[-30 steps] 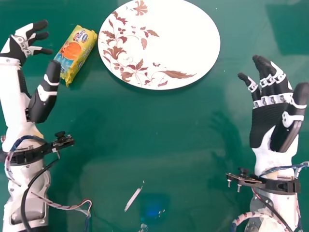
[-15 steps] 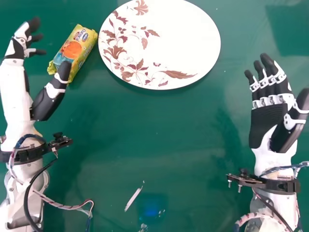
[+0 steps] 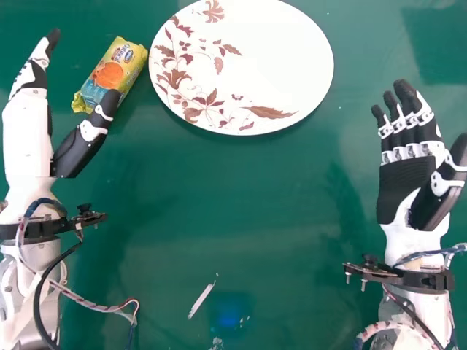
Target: Pick up biscuit and place it in the plate
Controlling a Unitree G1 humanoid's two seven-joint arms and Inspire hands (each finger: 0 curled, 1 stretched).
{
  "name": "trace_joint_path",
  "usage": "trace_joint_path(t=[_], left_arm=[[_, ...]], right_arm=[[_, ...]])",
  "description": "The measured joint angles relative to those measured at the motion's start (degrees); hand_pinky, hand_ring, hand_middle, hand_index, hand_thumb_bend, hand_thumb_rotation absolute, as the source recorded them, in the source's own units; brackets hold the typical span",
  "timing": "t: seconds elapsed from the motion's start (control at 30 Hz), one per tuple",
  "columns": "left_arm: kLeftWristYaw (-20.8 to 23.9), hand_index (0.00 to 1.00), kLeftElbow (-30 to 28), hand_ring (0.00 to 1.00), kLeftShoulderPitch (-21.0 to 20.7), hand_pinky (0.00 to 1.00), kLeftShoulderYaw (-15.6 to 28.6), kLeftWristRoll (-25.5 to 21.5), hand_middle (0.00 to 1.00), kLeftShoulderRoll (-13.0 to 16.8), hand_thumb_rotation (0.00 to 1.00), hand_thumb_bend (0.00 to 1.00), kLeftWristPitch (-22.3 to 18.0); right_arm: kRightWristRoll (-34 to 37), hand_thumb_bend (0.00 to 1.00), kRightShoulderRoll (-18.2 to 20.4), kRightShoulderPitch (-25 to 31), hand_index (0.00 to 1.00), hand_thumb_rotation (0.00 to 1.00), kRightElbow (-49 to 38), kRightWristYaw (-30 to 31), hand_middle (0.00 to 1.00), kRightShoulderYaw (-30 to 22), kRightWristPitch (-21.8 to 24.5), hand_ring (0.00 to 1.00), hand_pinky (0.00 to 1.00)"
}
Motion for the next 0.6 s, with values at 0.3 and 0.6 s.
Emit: trace_joint_path(t=[0.3,0.6], left_arm=[[-3.9,1.00,-3.5,1.00,0.1,1.00,-1.6,4.1,1.00,1.6,0.79,1.00,7.5],[-10.1,1.00,-3.8,1.00,-2.6,1.00,-2.6,7.4,1.00,4.3,0.75,1.00,17.0]], right_arm=[[-0.5,1.00,0.0,-0.1,0.92,0.53,0.1,-0.6,1.00,-0.2,-0.1,1.00,1.00],[0.0,1.00,-0.1,0.1,0.92,0.56,-0.2,-0.5,1.00,-0.1,0.0,1.00,1.00]])
